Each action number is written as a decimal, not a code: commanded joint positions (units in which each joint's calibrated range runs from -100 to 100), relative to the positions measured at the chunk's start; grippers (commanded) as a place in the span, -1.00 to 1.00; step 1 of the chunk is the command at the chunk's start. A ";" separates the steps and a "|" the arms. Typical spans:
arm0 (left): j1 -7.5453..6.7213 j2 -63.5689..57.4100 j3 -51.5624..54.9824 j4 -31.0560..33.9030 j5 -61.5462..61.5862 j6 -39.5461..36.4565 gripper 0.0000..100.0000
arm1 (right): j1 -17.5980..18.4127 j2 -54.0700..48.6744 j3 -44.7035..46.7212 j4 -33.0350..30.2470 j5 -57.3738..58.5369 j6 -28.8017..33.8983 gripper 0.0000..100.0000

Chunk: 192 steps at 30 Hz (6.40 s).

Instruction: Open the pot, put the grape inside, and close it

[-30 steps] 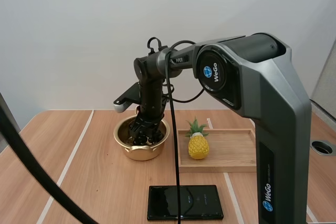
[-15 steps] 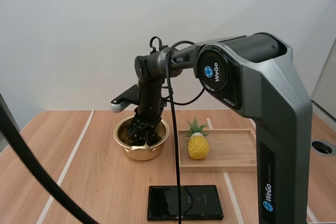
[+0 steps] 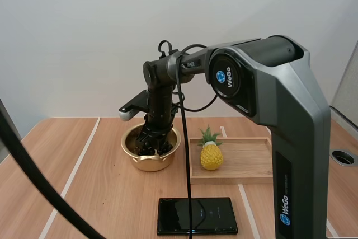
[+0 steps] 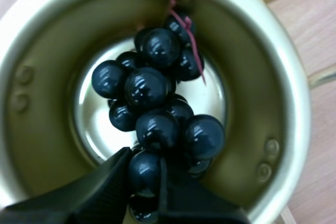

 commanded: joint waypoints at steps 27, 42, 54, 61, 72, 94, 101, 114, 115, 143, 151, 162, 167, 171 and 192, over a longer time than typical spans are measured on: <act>0.06 0.01 -0.14 0.51 1.46 -0.09 -1.00 | 1.33 -0.69 -1.12 0.39 1.23 5.78 1.00; 0.06 0.01 -0.14 0.51 1.87 0.28 -1.00 | 1.53 -9.85 -1.08 -7.75 -5.38 5.87 1.00; 0.06 0.01 -0.14 0.51 1.87 0.28 -1.00 | 0.62 -23.02 -1.08 -13.97 -19.72 15.80 1.00; 0.06 0.01 -0.14 0.51 1.87 0.28 -1.00 | -4.43 -30.43 -1.08 -14.06 -26.68 19.29 1.00; 0.06 1.37 -0.14 0.51 1.87 0.25 -1.00 | -13.07 -39.13 -1.08 -13.87 -30.16 20.40 1.00; 0.06 8.33 0.01 2.39 8.65 0.25 -1.00 | -20.87 -56.71 -1.08 -14.50 -28.96 26.79 0.61; 0.06 10.86 0.01 2.24 8.65 -0.25 -1.00 | -20.87 -57.21 -1.08 -14.39 -17.58 32.64 -1.00; 0.06 12.65 23.71 -0.59 2.59 -2.42 -1.00 | -20.87 -59.75 -1.08 -14.60 -13.49 32.64 -1.00; 0.06 12.65 26.10 -0.82 1.71 -2.42 -1.00 | -20.87 -60.18 -1.08 -14.60 -13.49 32.64 -1.00; 0.06 12.77 65.92 -7.73 -26.70 3.99 -1.00 | -20.87 -63.17 -1.08 -14.98 -10.81 31.90 -1.00; 0.06 15.32 72.65 -12.94 -28.66 6.84 -1.00 | -20.87 -63.17 -1.08 -14.98 -10.81 31.90 -1.00; -0.16 25.17 74.49 -14.49 -26.66 8.19 -1.00 | -20.87 -63.17 -1.08 -15.34 -10.28 31.22 -1.00; -0.19 29.40 74.49 -17.37 -23.24 11.72 -1.00 | -20.87 -63.17 -1.08 -15.34 -10.28 31.22 -1.00; -0.19 31.42 74.49 -18.17 -23.10 12.50 -1.00 | -20.87 -63.17 -1.08 -15.34 -10.28 31.22 -1.00; -0.25 40.42 74.49 -20.93 -17.94 22.12 -1.00 | -20.87 -63.17 -1.08 -15.31 -9.56 31.22 -1.00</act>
